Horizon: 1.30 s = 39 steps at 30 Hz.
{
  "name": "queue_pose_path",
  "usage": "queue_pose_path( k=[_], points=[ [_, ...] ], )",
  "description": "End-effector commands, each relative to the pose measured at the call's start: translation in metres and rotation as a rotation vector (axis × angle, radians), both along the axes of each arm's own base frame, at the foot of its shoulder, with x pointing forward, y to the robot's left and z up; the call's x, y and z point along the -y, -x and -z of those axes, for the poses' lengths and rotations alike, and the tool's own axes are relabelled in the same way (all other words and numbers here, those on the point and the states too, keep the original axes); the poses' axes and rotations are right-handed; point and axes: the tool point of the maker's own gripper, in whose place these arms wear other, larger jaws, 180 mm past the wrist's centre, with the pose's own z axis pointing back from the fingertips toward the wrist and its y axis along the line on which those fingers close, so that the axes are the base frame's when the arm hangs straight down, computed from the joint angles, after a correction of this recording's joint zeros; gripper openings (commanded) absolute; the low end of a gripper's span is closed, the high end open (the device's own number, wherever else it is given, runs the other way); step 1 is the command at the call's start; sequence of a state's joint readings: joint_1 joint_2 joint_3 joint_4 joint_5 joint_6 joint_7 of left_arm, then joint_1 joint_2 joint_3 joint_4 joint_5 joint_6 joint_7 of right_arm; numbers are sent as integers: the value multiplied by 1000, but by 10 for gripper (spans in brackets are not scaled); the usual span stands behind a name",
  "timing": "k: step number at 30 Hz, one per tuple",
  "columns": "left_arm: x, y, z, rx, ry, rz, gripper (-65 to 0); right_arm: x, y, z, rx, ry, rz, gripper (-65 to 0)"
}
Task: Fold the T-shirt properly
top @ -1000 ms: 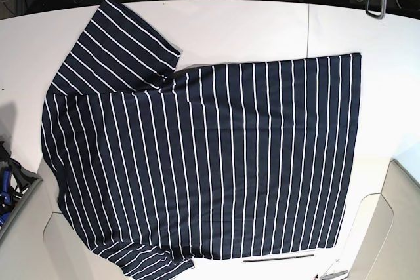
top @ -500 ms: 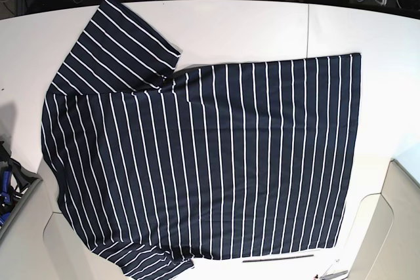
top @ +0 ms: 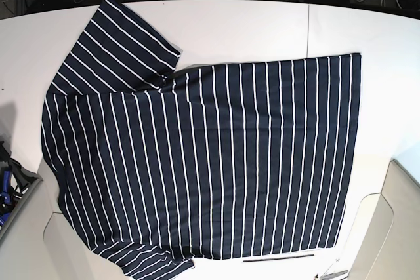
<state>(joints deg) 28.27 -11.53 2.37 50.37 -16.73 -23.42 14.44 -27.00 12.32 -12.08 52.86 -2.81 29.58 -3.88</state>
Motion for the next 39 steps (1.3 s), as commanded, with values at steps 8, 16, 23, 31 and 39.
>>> queue_pose_path(
  k=[8,16,23,31,39],
  points=[
    [-6,14,-19,3,-3,16,-569,-11,3,-55,92,-126,10,-501],
    [-4,22,-54,56,2,68,-527,-18,0,-121,205,-201,-65,-501],
    [-19,18,-85,67,13,-1,-527,-33,-7,-174,276,-285,-48,-501],
    [-47,-4,-129,132,85,-97,-502,-20,-59,-214,395,-314,75,-501],
    [-84,-37,-177,264,102,-179,-467,10,-112,-254,557,-309,180,-501]
  ],
)
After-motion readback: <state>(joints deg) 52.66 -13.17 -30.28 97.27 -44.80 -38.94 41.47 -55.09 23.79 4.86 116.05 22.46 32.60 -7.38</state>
